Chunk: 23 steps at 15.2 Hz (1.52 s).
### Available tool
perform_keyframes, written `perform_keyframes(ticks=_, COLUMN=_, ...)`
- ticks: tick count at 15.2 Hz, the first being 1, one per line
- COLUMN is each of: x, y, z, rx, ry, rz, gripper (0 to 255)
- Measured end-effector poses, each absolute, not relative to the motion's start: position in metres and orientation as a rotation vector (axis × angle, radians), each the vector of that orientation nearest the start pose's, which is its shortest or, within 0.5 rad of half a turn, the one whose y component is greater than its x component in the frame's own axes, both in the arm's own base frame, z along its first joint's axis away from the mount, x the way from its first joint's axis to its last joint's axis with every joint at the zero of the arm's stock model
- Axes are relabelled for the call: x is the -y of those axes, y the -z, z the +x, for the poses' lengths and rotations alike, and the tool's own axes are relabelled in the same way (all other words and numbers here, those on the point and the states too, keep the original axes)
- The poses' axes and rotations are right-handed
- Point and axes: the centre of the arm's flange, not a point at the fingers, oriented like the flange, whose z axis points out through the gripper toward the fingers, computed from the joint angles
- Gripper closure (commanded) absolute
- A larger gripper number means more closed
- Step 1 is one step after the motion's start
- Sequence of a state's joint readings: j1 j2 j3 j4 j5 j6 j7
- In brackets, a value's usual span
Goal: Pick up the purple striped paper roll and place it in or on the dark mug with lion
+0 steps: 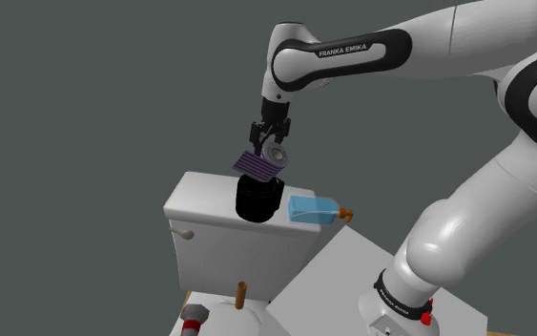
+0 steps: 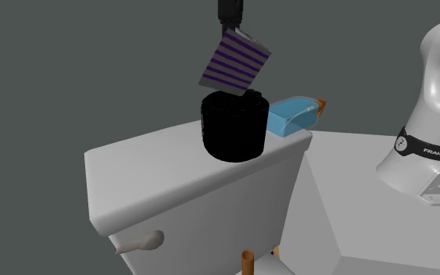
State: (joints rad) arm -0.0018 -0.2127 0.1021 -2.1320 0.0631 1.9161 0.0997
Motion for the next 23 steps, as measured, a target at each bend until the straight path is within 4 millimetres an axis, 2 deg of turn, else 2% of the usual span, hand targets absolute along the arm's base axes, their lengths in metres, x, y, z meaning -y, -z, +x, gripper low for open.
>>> perform_keyframes(ticks=7, x=-0.056, y=-0.495, z=0.488, rx=-0.035, ry=-0.008, rz=-3.103, gripper=255)
perform_keyframes(ticks=8, x=-0.056, y=-0.495, z=0.489, rx=-0.035, ry=-0.009, rz=-3.104, gripper=0)
perform_keyframes(ticks=14, x=-0.056, y=-0.488, z=0.488, rx=-0.036, ry=-0.035, rz=-3.106, gripper=0)
perform_keyframes(ticks=19, x=-0.054, y=-0.532, z=0.488, rx=-0.037, ry=-0.035, rz=-3.106, gripper=0)
perform_keyframes(ticks=23, x=-0.054, y=-0.537, z=0.489, rx=-0.037, ry=-0.037, rz=-3.106, gripper=0)
